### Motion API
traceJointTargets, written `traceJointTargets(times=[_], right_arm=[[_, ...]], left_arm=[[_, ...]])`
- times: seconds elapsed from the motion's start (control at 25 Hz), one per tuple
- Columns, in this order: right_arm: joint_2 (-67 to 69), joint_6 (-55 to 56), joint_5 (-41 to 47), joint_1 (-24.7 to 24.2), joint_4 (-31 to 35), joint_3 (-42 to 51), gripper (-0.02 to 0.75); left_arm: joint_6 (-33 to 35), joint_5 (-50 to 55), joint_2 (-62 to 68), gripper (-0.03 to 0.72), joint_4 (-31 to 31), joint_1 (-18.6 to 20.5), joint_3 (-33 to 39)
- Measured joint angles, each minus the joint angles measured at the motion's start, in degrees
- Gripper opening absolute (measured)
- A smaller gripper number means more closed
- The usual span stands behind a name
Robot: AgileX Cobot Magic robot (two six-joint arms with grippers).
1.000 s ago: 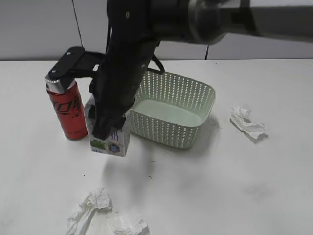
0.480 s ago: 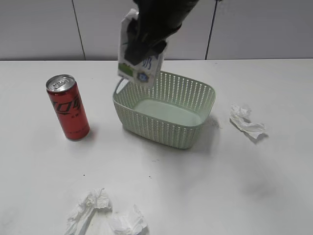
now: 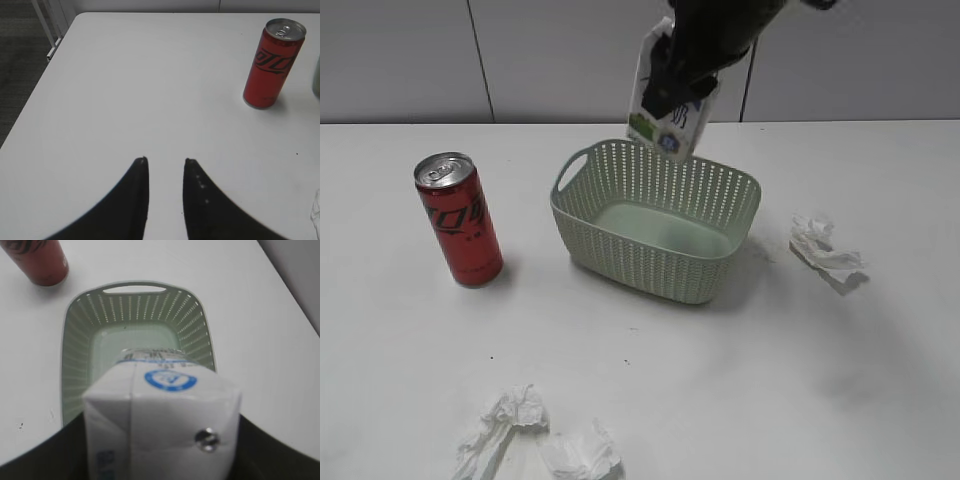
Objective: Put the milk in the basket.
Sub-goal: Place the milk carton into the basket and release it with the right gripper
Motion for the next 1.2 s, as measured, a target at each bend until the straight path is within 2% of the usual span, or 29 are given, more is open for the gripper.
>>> traceJointTargets(times=[0.52, 1.0, 1.12, 1.2], right_arm=[[15.6, 0.1, -5.7, -0.1, 0.4, 0.2, 0.348], [19.1, 0.1, -9.6, -0.1, 0.2, 0.2, 0.348], [19.1, 0.1, -9.7, -0.1, 0.2, 0.2, 0.379], [19.1, 0.1, -10.1, -0.1, 0.3, 0.2, 0.452]], left_arm=[[0.0, 0.0, 0.0, 0.203, 0.0, 0.0, 0.0], [0.0, 0.0, 0.0, 0.203, 0.0, 0.0, 0.0], [0.0, 0.0, 0.0, 0.203, 0.0, 0.0, 0.0], [0.0, 0.0, 0.0, 0.203, 0.0, 0.0, 0.0]])
